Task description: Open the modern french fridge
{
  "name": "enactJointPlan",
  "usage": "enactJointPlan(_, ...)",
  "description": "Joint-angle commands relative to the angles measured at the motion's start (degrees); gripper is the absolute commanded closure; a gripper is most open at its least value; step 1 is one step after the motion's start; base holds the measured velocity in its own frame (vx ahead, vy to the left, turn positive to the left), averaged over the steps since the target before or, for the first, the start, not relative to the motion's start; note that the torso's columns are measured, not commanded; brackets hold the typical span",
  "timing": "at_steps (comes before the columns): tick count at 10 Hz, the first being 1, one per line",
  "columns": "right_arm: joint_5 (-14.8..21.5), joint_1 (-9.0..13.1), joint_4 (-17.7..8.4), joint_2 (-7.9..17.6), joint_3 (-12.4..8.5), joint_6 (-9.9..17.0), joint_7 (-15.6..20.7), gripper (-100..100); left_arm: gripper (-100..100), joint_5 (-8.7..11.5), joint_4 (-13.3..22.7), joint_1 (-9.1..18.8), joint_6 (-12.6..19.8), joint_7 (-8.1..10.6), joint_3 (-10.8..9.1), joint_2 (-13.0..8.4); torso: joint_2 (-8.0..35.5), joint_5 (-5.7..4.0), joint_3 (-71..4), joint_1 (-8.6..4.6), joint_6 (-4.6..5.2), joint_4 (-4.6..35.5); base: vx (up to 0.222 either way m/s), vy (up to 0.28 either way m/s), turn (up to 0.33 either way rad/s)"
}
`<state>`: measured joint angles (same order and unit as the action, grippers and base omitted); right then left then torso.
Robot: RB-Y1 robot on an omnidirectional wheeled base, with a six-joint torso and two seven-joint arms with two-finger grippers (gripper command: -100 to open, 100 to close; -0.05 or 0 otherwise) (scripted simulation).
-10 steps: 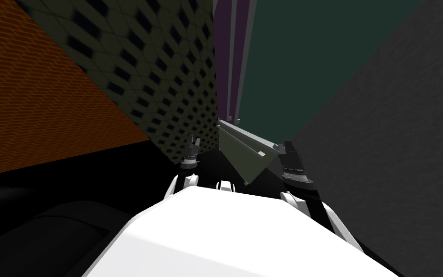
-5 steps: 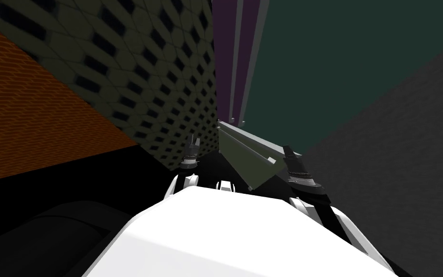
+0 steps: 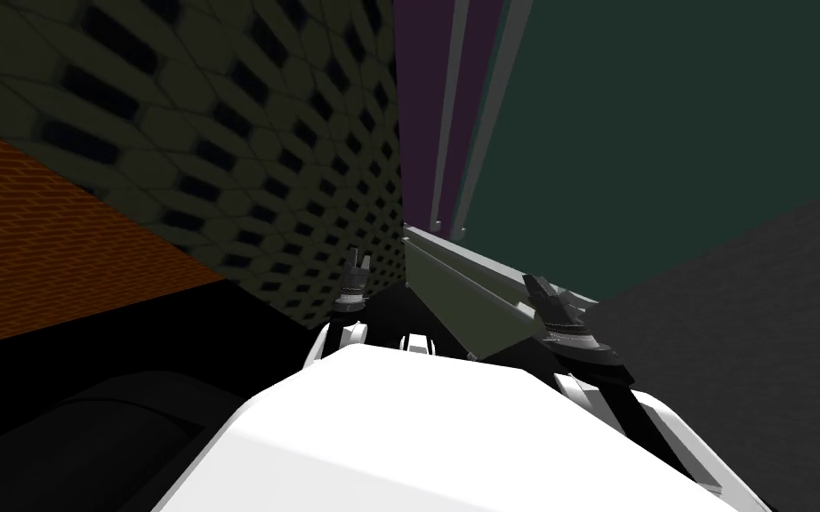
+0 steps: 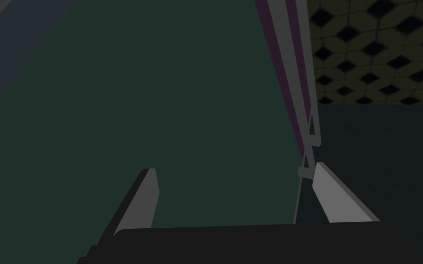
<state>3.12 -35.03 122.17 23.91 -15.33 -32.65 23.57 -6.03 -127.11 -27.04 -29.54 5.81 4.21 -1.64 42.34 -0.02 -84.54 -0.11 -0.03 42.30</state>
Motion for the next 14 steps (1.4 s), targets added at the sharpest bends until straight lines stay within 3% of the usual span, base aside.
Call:
enactJointPlan(1,1.0,-0.9,-2.8,3.2,-2.6,-1.0,4.3,-100,0,0.0,0.0,0.0,0.0,0.00,0.00,0.0,0.0,0.00,0.0,0.06,0.03,0.0,0.212,0.192,-0.199)
enactJointPlan(2,1.0,-0.9,-2.8,3.2,-2.6,-1.0,4.6,-100,0,0.0,0.0,0.0,0.0,0.00,0.00,0.0,-0.2,0.07,-0.1,0.27,0.05,-0.1,0.152,0.151,-0.061)
enactJointPlan(4,1.8,-1.8,-5.6,6.4,-5.1,-1.9,8.3,-100,0,0.0,0.0,0.0,0.0,0.00,0.00,0.0,0.0,0.00,0.0,0.03,0.03,0.0,0.154,0.156,-0.110)
enactJointPlan(5,1.8,-1.8,-5.6,6.4,-5.1,-1.9,8.7,-100,0,0.0,0.0,0.0,0.0,0.00,0.00,0.0,-0.1,0.03,0.0,0.14,0.04,0.0,0.128,0.161,-0.053)
enactJointPlan(7,2.6,-2.6,-8.7,9.7,-7.5,-2.7,12.4,-100,0,0.0,0.0,0.0,0.0,0.00,0.00,0.0,0.0,0.02,0.0,0.08,0.04,0.0,0.146,0.165,-0.112)
enactJointPlan(8,2.6,-2.6,-8.7,9.7,-7.5,-2.7,12.8,-100,0,0.0,0.0,0.0,0.0,0.00,0.00,0.0,-0.1,0.03,-0.1,0.14,0.04,0.0,0.126,0.166,-0.058)
enactJointPlan(10,3.5,-3.4,-11.9,13.3,-10.0,-3.5,16.4,-100,0,0.0,0.0,0.0,0.0,0.00,0.00,0.0,-0.1,0.03,0.0,0.15,0.03,0.0,0.162,0.210,-0.121)
enactJointPlan(11,3.5,-3.4,-11.9,13.3,-10.0,-3.5,16.9,-100,0,0.0,0.0,0.0,0.0,0.00,0.01,0.0,-0.2,0.07,-0.1,0.27,0.04,0.0,0.125,0.176,-0.066)
enactJointPlan(14,4.7,-4.5,-16.8,18.3,-13.6,-4.6,22.4,-100,0,0.0,0.0,0.0,0.0,0.00,0.00,0.0,-0.1,0.00,0.0,0.10,0.03,0.0,0.144,0.187,-0.123)
